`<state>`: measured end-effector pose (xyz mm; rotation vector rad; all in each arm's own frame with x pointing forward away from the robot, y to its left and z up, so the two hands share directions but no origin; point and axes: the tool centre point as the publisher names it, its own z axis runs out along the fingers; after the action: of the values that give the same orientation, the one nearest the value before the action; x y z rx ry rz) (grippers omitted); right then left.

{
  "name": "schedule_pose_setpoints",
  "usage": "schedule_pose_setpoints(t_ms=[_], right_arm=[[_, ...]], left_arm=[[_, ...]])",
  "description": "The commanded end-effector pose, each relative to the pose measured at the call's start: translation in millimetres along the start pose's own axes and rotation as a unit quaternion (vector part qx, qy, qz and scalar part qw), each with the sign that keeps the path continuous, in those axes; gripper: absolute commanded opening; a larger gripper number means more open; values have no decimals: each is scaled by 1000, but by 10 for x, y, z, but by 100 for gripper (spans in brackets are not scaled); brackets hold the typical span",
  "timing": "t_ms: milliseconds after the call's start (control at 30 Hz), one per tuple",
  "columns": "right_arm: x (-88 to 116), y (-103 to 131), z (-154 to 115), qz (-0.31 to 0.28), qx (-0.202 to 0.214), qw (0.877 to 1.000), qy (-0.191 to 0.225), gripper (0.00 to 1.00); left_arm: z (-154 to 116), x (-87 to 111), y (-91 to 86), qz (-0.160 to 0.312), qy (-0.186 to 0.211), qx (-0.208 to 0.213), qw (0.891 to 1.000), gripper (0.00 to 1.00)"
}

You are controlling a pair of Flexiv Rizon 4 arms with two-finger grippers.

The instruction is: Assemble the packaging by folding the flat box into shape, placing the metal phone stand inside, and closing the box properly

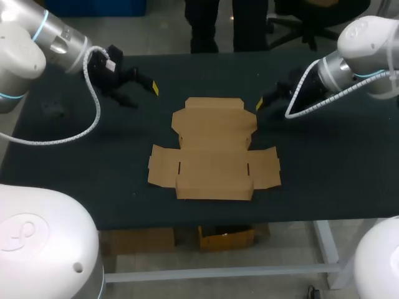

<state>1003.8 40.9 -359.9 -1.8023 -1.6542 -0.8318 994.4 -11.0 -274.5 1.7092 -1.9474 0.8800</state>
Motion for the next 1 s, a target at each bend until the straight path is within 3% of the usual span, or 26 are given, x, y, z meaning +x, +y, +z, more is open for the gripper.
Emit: schedule_pose_setpoints(t_ms=[33, 1000], right_arm=[[-91, 8, 117, 2, 0, 1000, 16, 45], [-255, 35, 379, 35, -12, 999, 20, 34]], left_arm=[[52, -61, -121, -1, 11, -11, 1000, 100], [115, -50, -170, -1, 17, -25, 1000, 100]])
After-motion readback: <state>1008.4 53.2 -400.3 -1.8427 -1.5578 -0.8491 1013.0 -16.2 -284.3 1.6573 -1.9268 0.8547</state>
